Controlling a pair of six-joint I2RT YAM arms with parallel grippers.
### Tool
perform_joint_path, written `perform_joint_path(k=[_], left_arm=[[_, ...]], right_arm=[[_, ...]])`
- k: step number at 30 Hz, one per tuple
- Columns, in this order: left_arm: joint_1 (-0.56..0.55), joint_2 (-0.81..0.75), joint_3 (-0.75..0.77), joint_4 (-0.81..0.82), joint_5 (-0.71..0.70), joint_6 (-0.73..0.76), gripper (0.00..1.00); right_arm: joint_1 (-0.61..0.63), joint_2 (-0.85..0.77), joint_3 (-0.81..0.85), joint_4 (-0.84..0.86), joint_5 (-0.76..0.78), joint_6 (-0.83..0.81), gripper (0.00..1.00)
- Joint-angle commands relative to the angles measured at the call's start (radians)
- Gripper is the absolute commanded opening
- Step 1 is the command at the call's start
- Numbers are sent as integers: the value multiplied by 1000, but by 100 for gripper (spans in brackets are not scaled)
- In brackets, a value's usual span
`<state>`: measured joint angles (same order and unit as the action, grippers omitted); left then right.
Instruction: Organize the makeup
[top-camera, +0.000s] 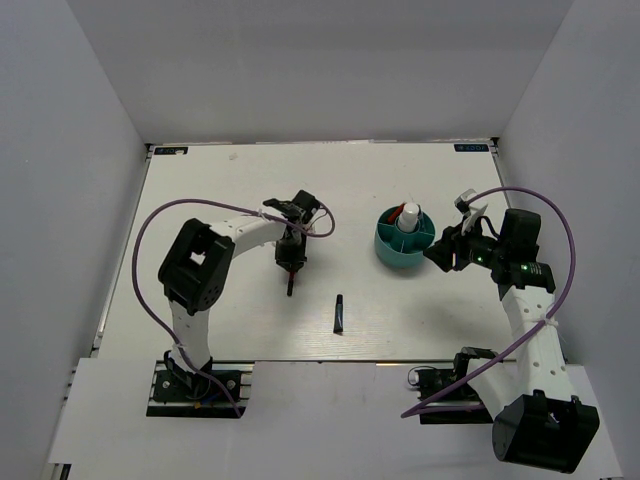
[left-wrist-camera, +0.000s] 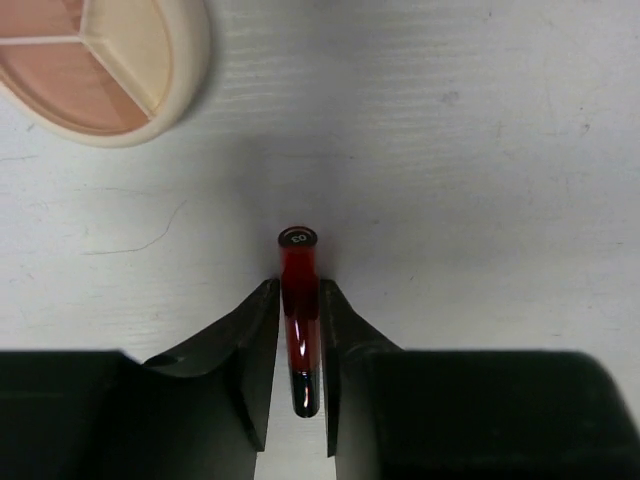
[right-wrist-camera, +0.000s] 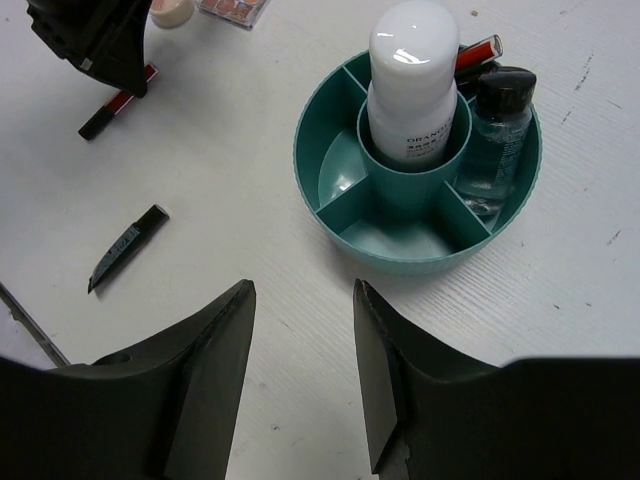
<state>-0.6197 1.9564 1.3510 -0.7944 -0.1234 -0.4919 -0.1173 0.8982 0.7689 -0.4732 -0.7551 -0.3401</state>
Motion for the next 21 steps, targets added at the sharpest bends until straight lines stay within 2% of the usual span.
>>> perform_joint_path(k=[1,5,9,10,11,12,15,19,20,21], left_arm=[[23,24,-33,23,4,30,32],[23,3,-32,40,54,45,11],[9,-83,8,112,192,105,0],[0,-103,25,145,221,117,0],[0,-140,57,167,253,128,0],[0,-157,71,194,321,145,0],[0,-215,109,372,404,171,0],[0,-214,135,601,484,170,0],[0,-200,142,638,491,165,0],[0,-165,172,705,499,150,0]], right_arm=[[-1,-15,0,10,5,13,50],[-1,-12,3,10,8,12,50],[-2,-4,10,8,7,7,51],[-2,1,10,5,5,6,55],[-1,2,10,5,5,6,67],[-2,5,12,7,3,6,70],[-2,13,17,11,-4,9,69],[-4,18,18,19,-7,13,19],[-2,18,20,22,0,16,0],[-2,18,21,24,6,22,0]])
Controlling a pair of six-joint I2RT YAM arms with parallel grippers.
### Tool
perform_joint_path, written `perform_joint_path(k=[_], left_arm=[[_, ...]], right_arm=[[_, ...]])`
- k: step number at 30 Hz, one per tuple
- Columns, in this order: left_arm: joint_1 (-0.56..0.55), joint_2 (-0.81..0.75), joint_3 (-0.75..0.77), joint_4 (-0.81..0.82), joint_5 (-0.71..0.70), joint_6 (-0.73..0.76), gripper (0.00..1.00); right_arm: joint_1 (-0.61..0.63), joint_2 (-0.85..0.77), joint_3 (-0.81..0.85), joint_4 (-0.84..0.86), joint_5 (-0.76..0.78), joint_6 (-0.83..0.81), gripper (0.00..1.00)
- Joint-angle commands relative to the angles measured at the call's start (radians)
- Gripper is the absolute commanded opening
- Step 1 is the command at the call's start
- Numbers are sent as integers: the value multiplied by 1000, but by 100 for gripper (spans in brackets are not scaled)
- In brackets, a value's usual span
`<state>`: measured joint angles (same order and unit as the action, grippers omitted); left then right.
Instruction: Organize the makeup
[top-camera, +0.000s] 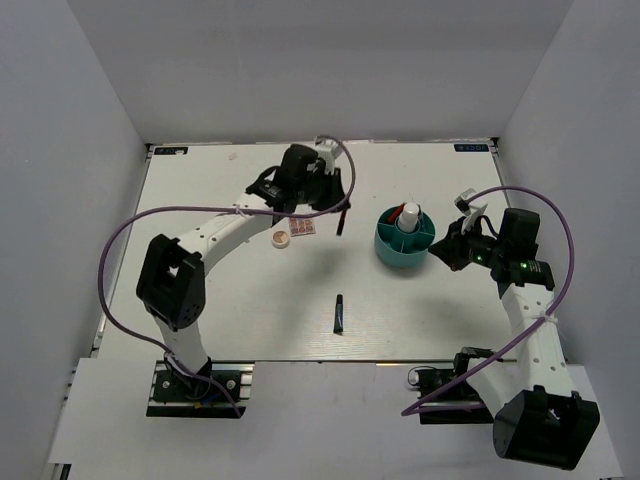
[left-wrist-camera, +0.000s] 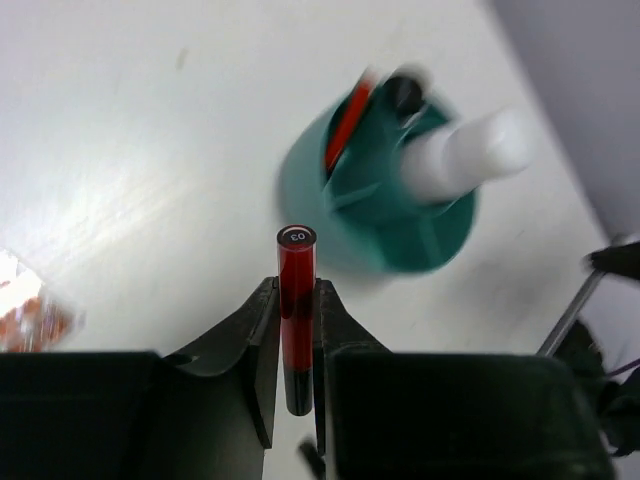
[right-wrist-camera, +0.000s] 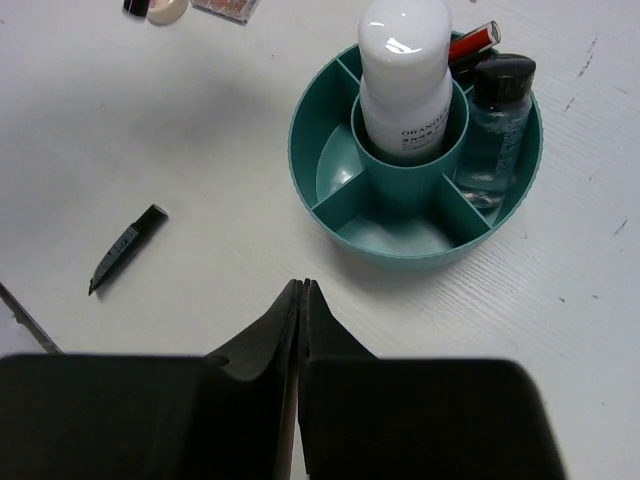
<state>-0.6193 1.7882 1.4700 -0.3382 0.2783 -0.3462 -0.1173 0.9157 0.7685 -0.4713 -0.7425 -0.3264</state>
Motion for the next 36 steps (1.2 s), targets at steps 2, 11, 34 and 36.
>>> perform_joint_path(k=[2,11,34,36], left_arm=[[0,48,87,306,131,-13,0],[-19,232,203,657,193,-50,0],[-88,378,248,719,164,-11,0],[-97,396,266,700,157,-4,0]], right_arm=[[-4,0,29,23,8,10,0],[-4,-11,38,28,32,10,0],[-7,-5,32,53,42,20,0],[-7,-8,32,49,40,20,0]])
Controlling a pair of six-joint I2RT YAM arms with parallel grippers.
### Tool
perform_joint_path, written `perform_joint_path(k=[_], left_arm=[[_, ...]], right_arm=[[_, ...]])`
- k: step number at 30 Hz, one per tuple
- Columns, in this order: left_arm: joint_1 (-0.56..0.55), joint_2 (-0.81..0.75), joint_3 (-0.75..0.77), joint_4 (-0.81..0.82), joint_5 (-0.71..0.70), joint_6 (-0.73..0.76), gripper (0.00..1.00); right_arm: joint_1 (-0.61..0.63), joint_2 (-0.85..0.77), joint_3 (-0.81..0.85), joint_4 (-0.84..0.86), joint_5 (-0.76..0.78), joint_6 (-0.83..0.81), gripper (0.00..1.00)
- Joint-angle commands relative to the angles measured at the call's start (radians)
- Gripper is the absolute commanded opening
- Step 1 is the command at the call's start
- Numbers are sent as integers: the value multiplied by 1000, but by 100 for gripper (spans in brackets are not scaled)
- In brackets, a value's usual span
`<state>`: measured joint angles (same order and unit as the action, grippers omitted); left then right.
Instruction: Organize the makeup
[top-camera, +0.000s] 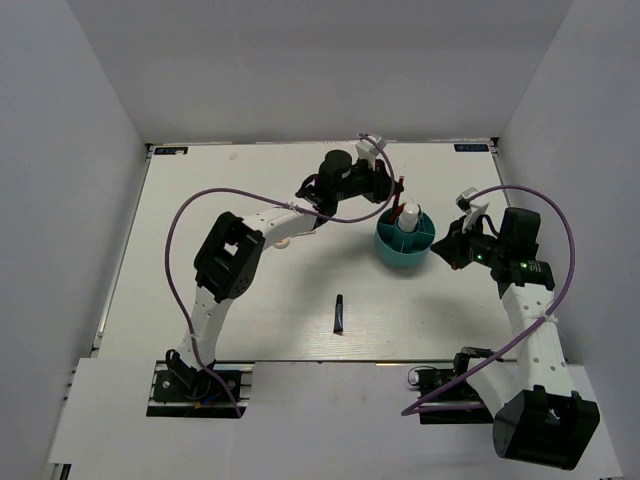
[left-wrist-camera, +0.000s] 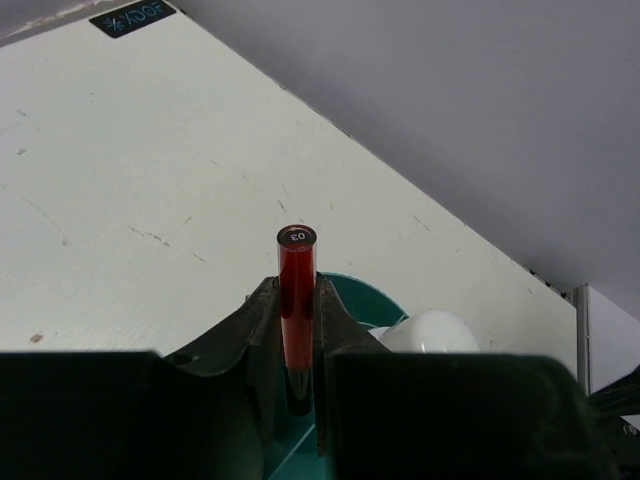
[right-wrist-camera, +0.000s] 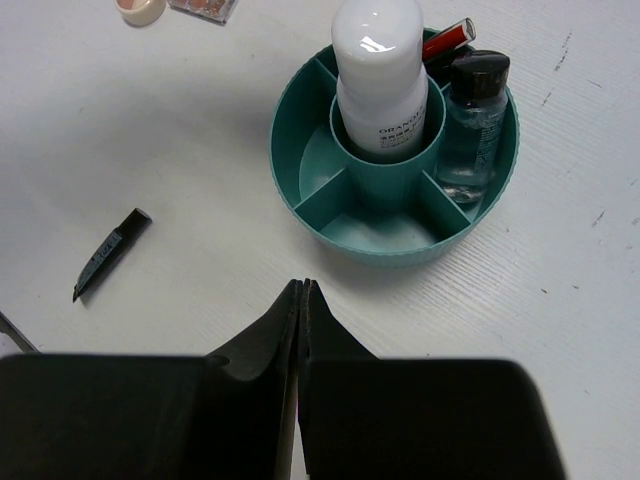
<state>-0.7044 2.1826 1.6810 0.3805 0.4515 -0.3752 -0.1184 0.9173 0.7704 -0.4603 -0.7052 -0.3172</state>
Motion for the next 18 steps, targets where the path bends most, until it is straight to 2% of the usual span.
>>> perform_joint_path(k=[1,10,12,18], left_arm=[[-12,5,60,-35,-22,38,0],[-30,19,56,-92,-63,98,3],[-30,11,46,-98,-68,102,13],[-40,-12,-3,-97,-86,107,32]], right_arm=[[-6,-8,30,41,3,12,0],[-6,-14,27,43,1,12,0],[-4,-14,27,43,-2,12,0],[-7,-14,26,48,-4,13,2]])
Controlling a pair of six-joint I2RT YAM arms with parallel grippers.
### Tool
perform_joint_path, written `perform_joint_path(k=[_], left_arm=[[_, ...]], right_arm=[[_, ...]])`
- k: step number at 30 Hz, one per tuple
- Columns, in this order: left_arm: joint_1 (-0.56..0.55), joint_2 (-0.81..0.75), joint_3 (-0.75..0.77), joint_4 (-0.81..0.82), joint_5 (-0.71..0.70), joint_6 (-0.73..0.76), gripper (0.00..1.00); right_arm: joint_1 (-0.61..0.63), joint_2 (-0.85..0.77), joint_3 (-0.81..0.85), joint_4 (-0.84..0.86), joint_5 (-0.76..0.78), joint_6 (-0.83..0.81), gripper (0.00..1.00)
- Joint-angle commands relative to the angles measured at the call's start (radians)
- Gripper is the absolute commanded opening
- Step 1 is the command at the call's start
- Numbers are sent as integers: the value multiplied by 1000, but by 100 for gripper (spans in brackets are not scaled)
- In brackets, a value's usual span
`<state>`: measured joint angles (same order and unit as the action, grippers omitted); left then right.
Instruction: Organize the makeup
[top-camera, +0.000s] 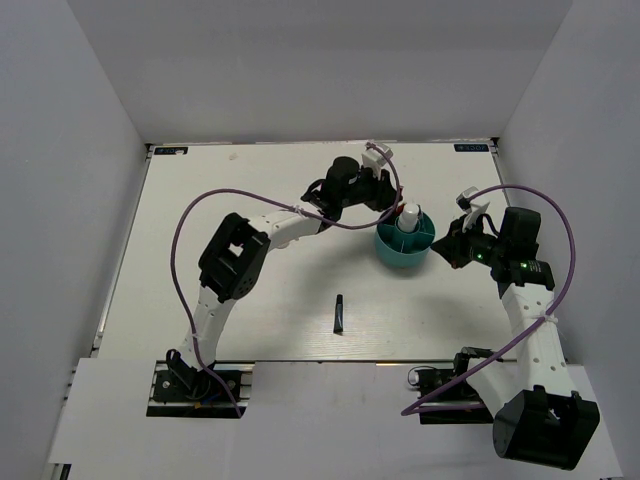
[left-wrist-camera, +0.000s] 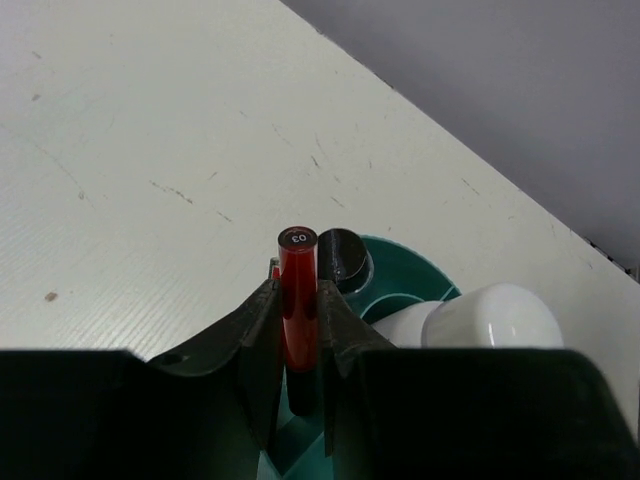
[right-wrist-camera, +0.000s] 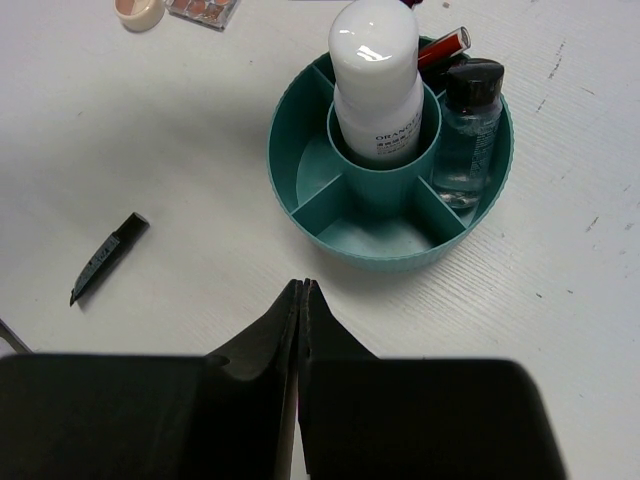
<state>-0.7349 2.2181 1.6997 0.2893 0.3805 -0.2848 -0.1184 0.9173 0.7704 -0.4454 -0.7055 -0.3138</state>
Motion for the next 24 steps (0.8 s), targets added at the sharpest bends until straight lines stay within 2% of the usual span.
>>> perform_joint_path(k=[1,7,15,19,20,24], left_arm=[[-9,-52,-29,-4,-15,16,32],[-9,-75,-37,-7,-35,24,40],[-9,-158,-31,20,-71,41,49],[2,-268,-31,2,-112,55,50],[12,-291,-37,-5,-118,52,50],[22,-470,-138,-155,-198,42,48]], right_arm=[[-7,-14,26,31,-3,12,2],[-6,-14,29,24,-8,10,9],[-6,-23,47,-29,-86,-70,34],[-4,-26,81,-122,-196,-212,44],[-3,-26,87,-177,-256,-300,47],[5,-11,116,-334,-377,-539,46]])
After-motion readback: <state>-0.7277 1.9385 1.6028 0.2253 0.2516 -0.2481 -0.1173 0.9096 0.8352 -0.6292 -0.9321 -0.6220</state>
